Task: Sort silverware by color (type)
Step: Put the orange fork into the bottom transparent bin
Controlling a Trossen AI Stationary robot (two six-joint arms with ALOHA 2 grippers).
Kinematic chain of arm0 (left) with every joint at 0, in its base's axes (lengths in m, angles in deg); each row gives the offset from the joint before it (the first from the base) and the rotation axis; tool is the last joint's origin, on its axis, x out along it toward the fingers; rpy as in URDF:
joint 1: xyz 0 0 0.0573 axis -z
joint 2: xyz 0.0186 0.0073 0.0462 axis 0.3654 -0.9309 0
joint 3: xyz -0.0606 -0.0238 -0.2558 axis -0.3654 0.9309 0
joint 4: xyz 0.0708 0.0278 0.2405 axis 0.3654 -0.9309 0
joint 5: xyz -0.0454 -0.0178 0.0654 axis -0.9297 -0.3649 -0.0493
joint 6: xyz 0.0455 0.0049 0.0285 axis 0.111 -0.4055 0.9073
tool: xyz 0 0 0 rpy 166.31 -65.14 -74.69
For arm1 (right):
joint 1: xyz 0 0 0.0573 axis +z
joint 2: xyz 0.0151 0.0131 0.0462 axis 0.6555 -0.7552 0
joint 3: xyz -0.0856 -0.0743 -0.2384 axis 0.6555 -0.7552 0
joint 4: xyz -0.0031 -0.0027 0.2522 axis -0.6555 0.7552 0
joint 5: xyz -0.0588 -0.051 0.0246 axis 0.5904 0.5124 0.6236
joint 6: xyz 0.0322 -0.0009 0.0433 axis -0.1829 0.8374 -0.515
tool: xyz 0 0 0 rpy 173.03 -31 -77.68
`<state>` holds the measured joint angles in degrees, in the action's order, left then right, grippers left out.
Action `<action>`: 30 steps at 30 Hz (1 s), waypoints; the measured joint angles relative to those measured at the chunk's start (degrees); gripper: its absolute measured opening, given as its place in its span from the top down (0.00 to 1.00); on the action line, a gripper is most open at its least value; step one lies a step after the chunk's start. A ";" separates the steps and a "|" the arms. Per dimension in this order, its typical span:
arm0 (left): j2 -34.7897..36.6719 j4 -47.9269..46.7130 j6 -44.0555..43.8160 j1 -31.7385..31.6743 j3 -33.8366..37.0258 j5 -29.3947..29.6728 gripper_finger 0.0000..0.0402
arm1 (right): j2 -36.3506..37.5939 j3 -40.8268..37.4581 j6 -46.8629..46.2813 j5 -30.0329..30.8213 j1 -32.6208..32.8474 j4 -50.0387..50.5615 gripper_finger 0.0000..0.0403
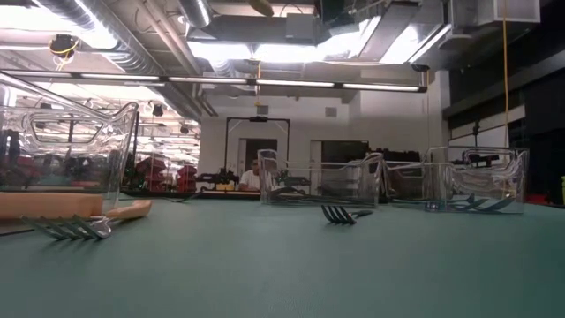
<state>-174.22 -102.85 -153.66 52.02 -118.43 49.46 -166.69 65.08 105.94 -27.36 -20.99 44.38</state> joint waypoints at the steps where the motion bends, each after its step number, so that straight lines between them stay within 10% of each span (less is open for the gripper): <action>1: 0.00 0.02 0.00 0.00 0.00 -0.03 0.99 | 0.00 0.00 0.00 -0.02 0.00 0.00 0.96; 19: 0.00 0.39 0.44 0.40 0.00 0.37 0.99 | 0.00 0.00 -0.60 0.90 -0.15 -0.13 0.63; 30: -0.07 -7.94 -7.73 4.36 0.00 -0.99 1.00 | 0.00 0.08 -9.13 -1.42 -0.11 5.94 0.62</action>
<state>-174.29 -110.79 -161.39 56.38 -118.43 48.47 -166.69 65.17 96.80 -28.78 -21.10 50.32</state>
